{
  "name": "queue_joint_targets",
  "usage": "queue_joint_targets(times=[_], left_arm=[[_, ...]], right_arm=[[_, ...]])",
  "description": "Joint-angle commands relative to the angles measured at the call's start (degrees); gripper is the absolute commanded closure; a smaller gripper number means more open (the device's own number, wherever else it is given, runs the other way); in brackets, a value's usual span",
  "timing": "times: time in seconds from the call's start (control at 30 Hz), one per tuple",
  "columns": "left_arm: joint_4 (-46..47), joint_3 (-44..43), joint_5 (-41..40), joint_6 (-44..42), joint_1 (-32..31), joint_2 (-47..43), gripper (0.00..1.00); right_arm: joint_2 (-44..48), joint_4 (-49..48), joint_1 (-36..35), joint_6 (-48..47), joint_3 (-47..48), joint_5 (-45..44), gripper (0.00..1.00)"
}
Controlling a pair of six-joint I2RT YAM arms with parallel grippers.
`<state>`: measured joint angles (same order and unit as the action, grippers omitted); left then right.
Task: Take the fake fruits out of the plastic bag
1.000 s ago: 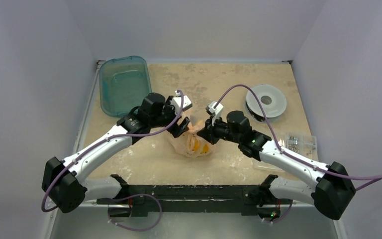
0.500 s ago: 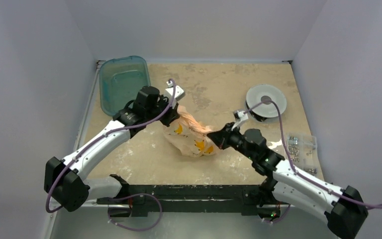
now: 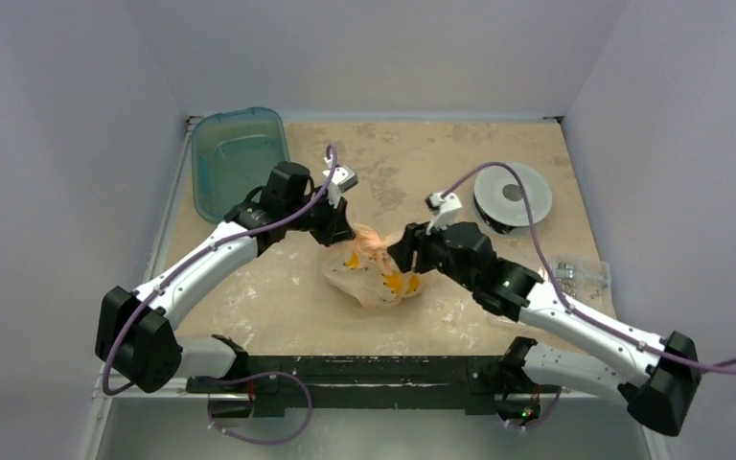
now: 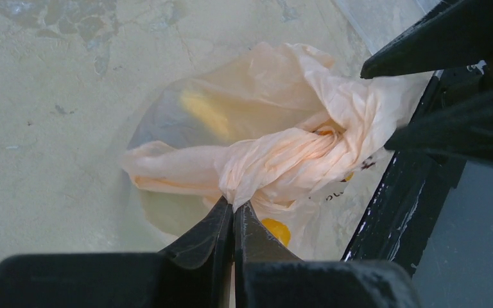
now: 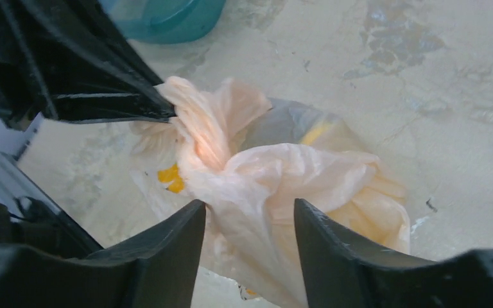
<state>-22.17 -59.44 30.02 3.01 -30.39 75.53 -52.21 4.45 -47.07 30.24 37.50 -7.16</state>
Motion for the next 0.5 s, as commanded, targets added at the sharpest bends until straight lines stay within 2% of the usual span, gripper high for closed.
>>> queue_joint_targets(times=[0.0,0.1,0.2,0.4,0.47], left_arm=[[-0.31,-3.15,1.8,1.14,0.31,0.46,1.0],[-1.74,-3.79,1.62,1.0,0.33,1.25,1.0],[-2.07,-3.82,1.61,0.92,0.32,1.22,1.0],[-1.91,-3.69,2.13,0.62,0.33,0.59,1.0],[-1.89,-3.65,2.14,0.51,0.28,0.73,1.0]], right_arm=[[-8.45,16.38,-13.23,-14.81,13.92,-17.91,0.4],[-16.57,22.95,-21.14,-16.14,22.29,-32.15,0.3],[-23.72,26.64,-24.91,-17.22,26.61,-42.16,0.22],[-31.23,21.73,-25.62,-23.95,27.02,-53.12,0.23],[-31.75,17.83,-25.62,-26.49,25.73,-54.71,0.29]])
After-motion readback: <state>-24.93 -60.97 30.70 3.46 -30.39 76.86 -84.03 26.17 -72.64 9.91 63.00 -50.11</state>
